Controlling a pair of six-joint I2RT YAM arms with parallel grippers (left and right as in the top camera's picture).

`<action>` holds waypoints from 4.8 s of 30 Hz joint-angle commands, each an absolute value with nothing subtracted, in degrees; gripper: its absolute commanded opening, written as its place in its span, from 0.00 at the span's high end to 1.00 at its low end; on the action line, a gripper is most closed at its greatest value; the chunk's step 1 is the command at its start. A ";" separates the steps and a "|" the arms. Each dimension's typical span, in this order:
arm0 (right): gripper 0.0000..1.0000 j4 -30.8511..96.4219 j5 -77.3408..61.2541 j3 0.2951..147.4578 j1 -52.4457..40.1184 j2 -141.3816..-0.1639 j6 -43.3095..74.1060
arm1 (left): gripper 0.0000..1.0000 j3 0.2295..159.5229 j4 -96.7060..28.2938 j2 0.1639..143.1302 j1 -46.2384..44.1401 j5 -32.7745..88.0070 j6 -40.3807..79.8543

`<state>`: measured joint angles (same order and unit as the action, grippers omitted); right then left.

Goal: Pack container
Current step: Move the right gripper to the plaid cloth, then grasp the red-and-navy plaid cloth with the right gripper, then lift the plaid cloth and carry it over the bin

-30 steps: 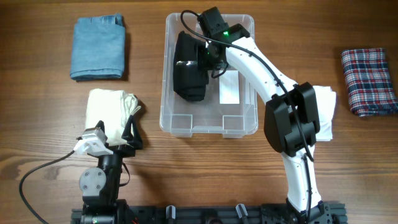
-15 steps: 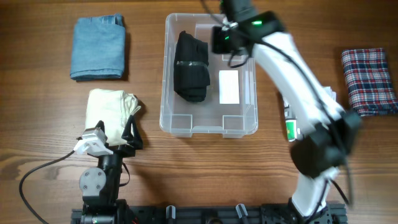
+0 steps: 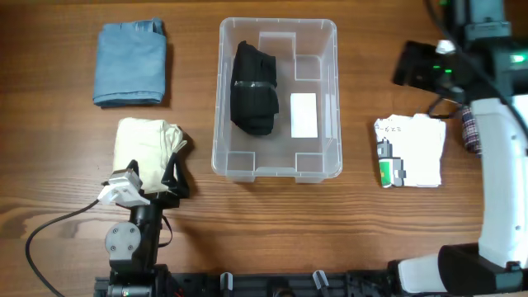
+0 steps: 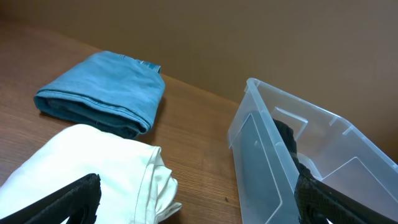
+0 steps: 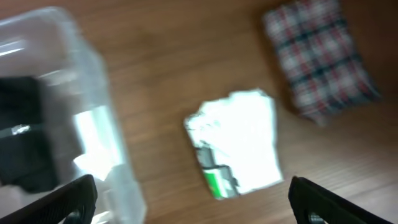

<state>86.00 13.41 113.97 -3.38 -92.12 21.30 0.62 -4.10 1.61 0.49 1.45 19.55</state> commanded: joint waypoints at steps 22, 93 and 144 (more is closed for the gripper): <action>0.00 68.45 31.99 112.75 18.11 -122.58 8.95 | 0.00 0.32 -4.29 1.48 0.86 2.09 18.39; 0.40 51.51 38.85 105.32 18.52 -142.30 -15.84 | 0.00 0.32 -4.29 1.48 0.86 2.09 18.39; 0.83 60.95 -33.47 107.77 -25.28 -98.91 24.58 | 0.00 0.32 -4.29 1.48 0.86 2.09 18.39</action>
<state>61.01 -31.07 107.18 -22.90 -96.14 23.59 0.62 -4.10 1.61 0.49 1.45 19.55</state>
